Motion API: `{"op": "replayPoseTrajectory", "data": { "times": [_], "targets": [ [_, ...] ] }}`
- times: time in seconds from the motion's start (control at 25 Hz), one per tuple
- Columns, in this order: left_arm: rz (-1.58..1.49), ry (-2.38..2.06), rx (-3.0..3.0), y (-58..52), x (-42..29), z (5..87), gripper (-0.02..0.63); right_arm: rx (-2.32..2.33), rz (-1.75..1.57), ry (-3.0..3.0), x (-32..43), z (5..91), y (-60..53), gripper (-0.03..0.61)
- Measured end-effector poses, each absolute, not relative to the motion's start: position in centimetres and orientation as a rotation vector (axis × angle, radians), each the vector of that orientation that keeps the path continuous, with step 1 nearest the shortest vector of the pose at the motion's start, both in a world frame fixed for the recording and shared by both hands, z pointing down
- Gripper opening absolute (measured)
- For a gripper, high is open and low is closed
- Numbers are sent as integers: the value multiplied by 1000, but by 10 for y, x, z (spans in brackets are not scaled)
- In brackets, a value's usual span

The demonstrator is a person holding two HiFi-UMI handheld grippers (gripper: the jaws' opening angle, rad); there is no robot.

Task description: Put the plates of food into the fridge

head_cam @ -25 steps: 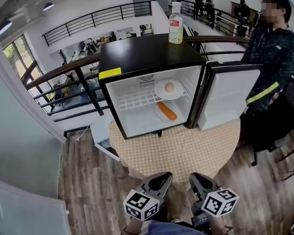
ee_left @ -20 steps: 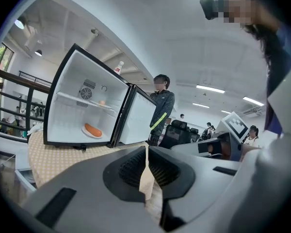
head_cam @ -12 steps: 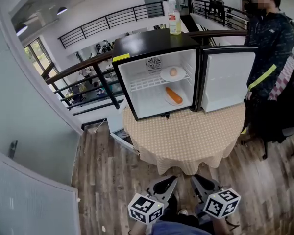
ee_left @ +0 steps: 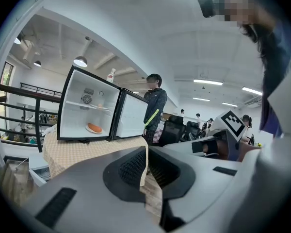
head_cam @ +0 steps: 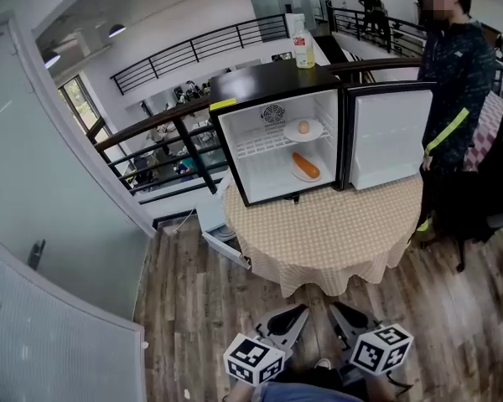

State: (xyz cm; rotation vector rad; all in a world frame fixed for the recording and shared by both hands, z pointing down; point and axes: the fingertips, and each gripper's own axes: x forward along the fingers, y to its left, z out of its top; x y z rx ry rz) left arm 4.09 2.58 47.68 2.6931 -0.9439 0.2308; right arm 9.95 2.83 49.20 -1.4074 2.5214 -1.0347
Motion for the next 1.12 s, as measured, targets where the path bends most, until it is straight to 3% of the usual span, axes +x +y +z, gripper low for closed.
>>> {"op": "replayPoseTrajectory", "data": {
  "times": [0.72,1.12],
  "targets": [
    [219,-864,2720,107,-58,477,18,-1472,-1003,2469,-1,501,104,35],
    [187,-824,2733,131,-79,477,18,-1542,-997,2460,-17,507,135,31]
  ]
}}
